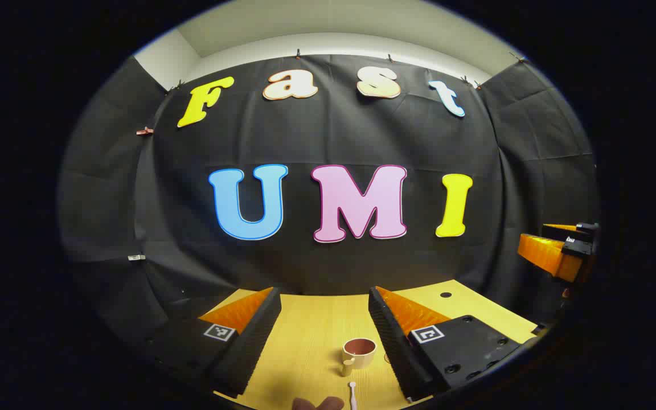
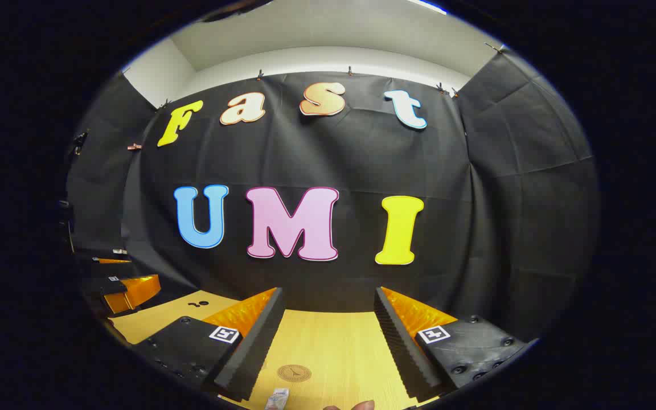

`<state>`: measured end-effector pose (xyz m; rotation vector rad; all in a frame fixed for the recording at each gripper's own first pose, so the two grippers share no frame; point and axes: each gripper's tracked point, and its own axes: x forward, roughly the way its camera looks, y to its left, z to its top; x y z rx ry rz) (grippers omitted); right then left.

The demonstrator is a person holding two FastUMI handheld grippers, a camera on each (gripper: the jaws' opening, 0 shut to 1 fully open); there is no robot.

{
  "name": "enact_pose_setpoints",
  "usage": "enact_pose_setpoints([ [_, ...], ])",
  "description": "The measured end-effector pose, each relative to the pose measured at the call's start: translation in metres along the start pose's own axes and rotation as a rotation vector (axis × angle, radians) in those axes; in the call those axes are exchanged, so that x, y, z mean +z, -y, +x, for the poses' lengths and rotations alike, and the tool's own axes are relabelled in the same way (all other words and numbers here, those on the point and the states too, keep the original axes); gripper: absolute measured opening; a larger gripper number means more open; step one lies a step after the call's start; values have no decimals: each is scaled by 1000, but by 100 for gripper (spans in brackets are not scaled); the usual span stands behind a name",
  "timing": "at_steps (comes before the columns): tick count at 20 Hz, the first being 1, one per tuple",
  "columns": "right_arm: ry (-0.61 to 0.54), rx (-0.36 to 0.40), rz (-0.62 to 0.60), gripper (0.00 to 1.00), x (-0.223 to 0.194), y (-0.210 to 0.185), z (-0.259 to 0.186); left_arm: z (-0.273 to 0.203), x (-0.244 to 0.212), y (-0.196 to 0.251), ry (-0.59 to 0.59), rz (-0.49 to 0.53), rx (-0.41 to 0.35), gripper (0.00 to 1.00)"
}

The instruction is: Put the toothbrush and toothpaste on the desktop into the cup, then pick up the cup and place it on the coaster on the desktop.

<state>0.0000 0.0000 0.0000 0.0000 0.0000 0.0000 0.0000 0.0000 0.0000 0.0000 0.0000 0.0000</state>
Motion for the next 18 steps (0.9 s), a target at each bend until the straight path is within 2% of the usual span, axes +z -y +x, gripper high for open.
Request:
enact_pose_setpoints([
  [13, -40, -24, -49, 96, -15, -25, -7, -5, -12, -10, -24, 20, -63, 96],
  [18, -159, -29, -60, 96, -59, -41, -18, -13, -23, -25, -46, 40, -65, 96],
])
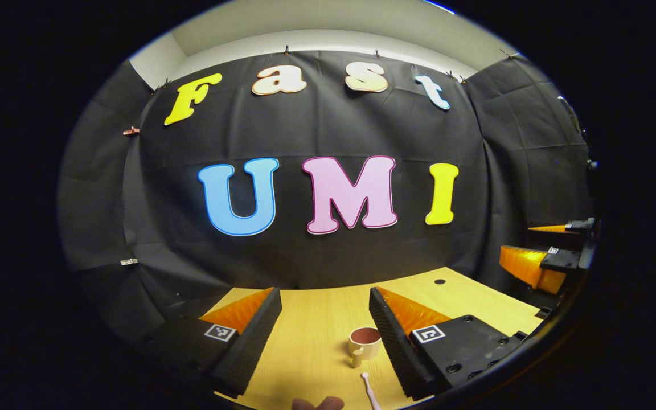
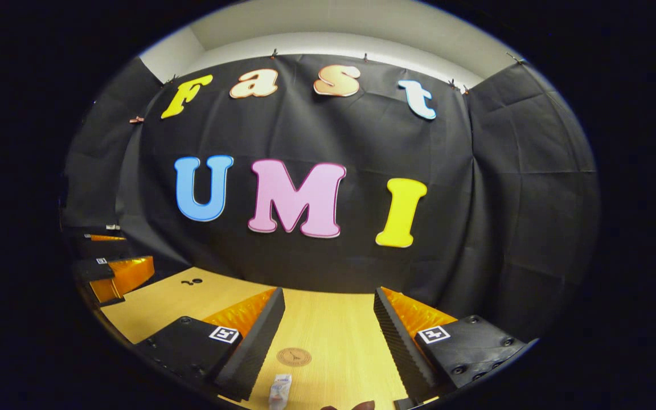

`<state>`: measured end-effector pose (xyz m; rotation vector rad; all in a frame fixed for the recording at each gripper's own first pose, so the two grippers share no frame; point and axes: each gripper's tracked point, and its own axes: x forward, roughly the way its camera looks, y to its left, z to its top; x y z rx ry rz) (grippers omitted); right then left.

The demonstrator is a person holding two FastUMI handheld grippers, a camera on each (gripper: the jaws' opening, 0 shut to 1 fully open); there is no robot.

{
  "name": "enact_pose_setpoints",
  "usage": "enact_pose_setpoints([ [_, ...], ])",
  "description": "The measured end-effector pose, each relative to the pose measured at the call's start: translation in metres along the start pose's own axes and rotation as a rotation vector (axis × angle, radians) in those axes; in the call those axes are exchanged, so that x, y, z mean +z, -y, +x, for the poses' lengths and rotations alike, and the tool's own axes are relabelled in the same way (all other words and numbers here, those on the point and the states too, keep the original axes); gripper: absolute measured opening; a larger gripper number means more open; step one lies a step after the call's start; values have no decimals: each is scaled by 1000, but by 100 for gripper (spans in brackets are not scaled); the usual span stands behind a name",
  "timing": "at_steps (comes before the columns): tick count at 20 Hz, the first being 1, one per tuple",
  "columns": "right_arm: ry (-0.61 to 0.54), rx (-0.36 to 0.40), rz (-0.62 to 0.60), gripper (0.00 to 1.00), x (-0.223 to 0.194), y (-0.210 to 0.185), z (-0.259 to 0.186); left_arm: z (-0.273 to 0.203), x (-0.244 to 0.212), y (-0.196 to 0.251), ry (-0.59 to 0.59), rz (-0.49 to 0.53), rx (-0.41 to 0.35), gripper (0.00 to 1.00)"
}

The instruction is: Put the toothbrush and toothpaste on the desktop into the cup, then pick up the cup and place it on the coaster on the desktop.

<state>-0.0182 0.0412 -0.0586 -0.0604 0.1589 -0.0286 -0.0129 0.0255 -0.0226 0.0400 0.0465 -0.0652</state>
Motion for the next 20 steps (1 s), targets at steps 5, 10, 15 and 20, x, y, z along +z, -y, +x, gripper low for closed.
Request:
enact_pose_setpoints([
  [5, -179, 19, -9, 97, -66, -25, -6, -15, -20, -18, -46, 13, 18, 96],
  [10, -422, 47, 7, 97, -155, -52, -7, -32, -47, -34, -110, 26, 47, 97],
  [15, -659, 72, 49, 96, -237, -81, -8, -48, -64, -40, -138, 53, 69, 98],
  [20, -875, 59, -12, 96, -305, -88, -4, -60, -77, -45, -145, 59, 74, 98],
])
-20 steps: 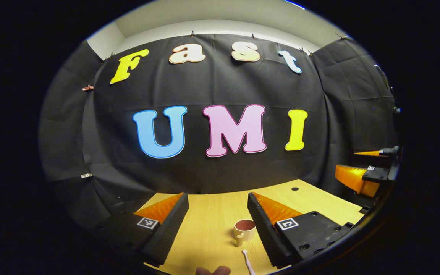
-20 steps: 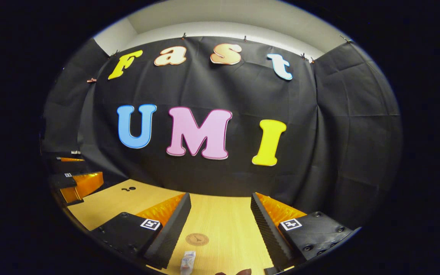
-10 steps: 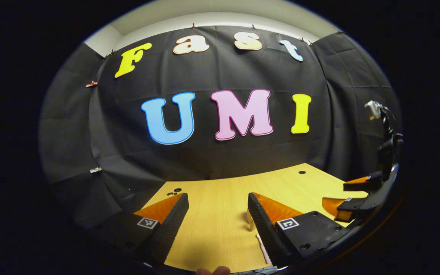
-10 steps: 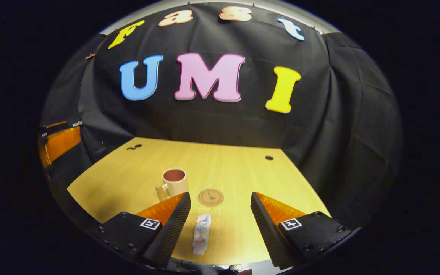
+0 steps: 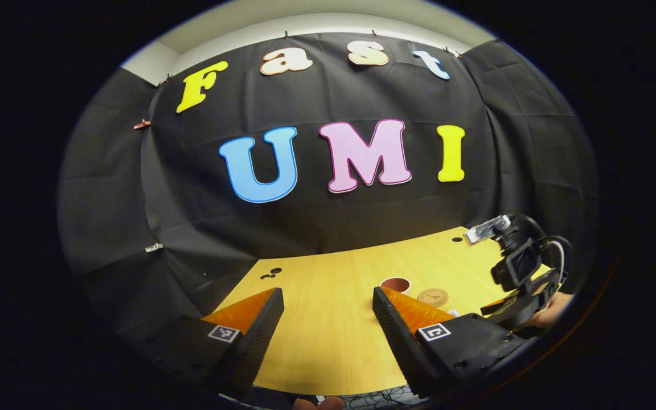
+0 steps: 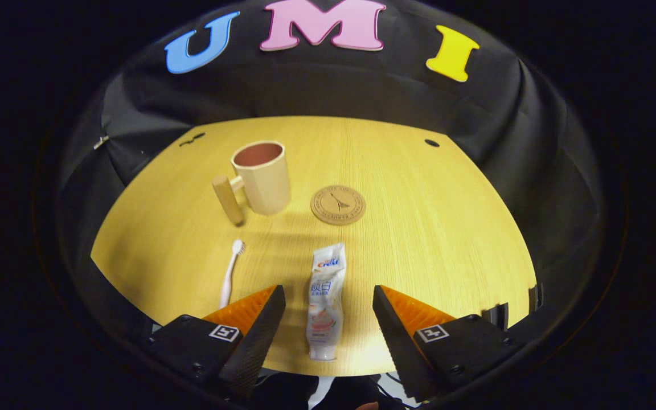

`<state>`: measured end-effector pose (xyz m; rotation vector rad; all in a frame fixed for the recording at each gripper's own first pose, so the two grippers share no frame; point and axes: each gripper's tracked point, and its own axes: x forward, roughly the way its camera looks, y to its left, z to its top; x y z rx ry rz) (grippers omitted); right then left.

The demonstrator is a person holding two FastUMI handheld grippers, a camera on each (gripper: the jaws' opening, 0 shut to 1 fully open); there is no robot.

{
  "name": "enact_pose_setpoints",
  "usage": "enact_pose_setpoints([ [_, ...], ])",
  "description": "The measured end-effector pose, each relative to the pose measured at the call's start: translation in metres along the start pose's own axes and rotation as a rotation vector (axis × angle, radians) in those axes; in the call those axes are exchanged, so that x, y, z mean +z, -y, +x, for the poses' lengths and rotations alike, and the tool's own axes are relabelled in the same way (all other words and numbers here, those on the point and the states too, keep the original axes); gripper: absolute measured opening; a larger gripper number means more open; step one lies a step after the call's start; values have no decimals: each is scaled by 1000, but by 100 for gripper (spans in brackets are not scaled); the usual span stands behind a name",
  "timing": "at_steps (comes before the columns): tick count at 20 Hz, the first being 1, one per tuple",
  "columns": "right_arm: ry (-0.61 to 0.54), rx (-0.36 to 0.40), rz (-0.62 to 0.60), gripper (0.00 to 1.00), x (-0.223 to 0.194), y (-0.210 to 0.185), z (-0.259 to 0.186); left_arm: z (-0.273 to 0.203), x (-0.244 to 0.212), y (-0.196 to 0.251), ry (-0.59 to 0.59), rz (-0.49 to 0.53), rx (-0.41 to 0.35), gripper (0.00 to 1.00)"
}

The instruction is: Put the toothbrush and toothpaste on the desktop into the cup, then pick up the cup and place it on the coaster on the desktop.

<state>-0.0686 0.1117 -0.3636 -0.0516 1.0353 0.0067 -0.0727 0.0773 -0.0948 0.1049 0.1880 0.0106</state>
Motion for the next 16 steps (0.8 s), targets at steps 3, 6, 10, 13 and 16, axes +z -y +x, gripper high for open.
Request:
enact_pose_setpoints([
  [3, -61, -31, -79, 94, -7, 1, 16, -2, 1, -3, 10, -5, 19, 98],
  [6, -121, -52, -157, 93, -14, -1, 32, -1, -4, -10, 10, -28, 35, 98],
  [10, -160, -74, -173, 76, -13, -3, 42, 1, -3, -22, 25, -21, 61, 98],
  [13, -175, -84, -139, 66, -9, -1, 48, 7, -6, -29, 20, -26, 67, 98],
  [16, -216, -68, -102, 54, -14, -3, 52, 12, -14, -31, -4, -33, 72, 98],
])
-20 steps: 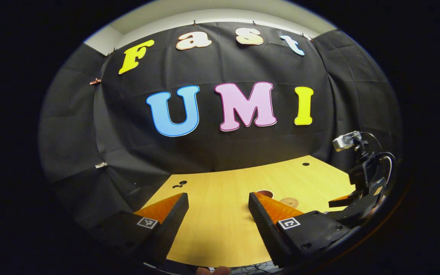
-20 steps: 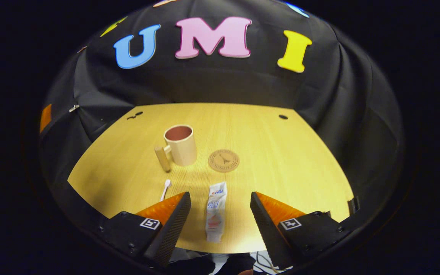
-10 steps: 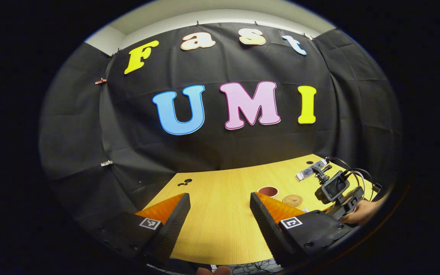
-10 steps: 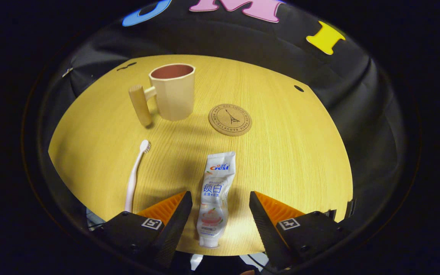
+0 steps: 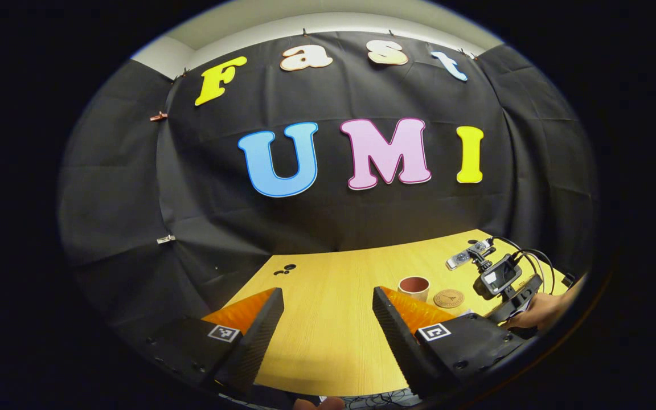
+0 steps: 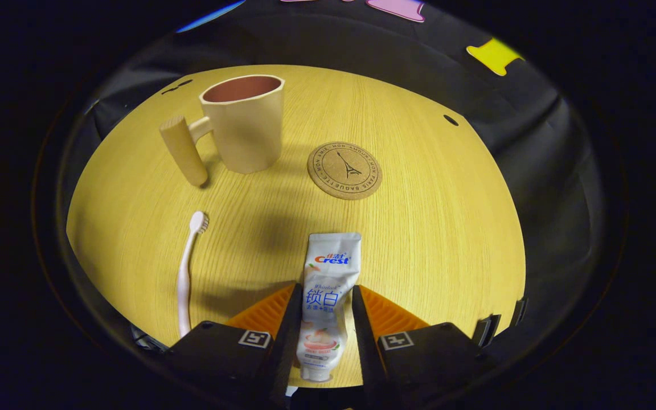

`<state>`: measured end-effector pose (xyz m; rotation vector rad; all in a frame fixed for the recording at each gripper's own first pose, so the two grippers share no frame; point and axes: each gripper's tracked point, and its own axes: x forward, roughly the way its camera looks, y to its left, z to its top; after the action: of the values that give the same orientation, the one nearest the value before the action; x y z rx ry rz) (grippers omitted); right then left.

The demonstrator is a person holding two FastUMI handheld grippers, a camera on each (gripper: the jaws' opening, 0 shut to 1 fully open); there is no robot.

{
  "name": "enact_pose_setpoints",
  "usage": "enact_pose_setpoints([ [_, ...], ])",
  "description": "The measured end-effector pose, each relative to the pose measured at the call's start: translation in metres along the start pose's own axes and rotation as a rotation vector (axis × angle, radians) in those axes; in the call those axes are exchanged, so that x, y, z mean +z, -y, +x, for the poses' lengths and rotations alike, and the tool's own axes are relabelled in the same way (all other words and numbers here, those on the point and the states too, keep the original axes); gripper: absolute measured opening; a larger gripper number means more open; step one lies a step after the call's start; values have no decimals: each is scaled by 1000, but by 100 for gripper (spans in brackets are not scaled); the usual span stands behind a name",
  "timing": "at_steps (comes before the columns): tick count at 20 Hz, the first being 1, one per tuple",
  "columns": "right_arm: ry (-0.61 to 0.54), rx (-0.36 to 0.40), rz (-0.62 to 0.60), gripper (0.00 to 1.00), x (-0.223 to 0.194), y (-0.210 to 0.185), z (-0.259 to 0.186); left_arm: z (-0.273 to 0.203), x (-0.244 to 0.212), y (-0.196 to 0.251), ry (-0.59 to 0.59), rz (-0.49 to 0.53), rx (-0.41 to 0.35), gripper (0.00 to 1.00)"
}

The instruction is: Put the toothbrush and toothpaste on the desktop into the cup, then pick up the cup and place it on the coaster on the desktop.

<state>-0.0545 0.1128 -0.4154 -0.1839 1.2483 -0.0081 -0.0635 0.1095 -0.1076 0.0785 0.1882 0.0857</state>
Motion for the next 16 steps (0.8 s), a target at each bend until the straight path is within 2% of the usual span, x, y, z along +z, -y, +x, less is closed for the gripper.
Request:
enact_pose_setpoints([
  [1, 0, 12, 14, 50, 1, 0, -1, 1, 0, 0, -9, -1, 2, 98],
  [2, -9, 24, 12, 49, 0, 0, -1, 3, -3, 0, -19, -3, 3, 98],
  [4, -11, 47, -37, 40, 0, 2, -1, 5, -7, 7, -34, -7, 0, 98],
  [5, -12, 58, -61, 40, -3, 3, 1, 6, -7, 11, -42, -6, -4, 98],
  [6, -7, 77, -70, 35, -4, 3, 0, 7, -10, 15, -53, -4, -7, 98],
  [8, 2, 126, -69, 32, -5, 4, -1, 9, -16, 24, -75, 3, -10, 98],
  [10, 24, 193, -40, 21, -7, 5, -3, 12, -27, 40, -118, -1, -27, 98],
  [11, 33, 216, -24, 26, -9, 8, -3, 13, -33, 50, -145, -5, -36, 97],
  [16, 106, 333, 15, 25, -4, 27, -23, 23, -83, 99, -299, -13, -90, 96],
])
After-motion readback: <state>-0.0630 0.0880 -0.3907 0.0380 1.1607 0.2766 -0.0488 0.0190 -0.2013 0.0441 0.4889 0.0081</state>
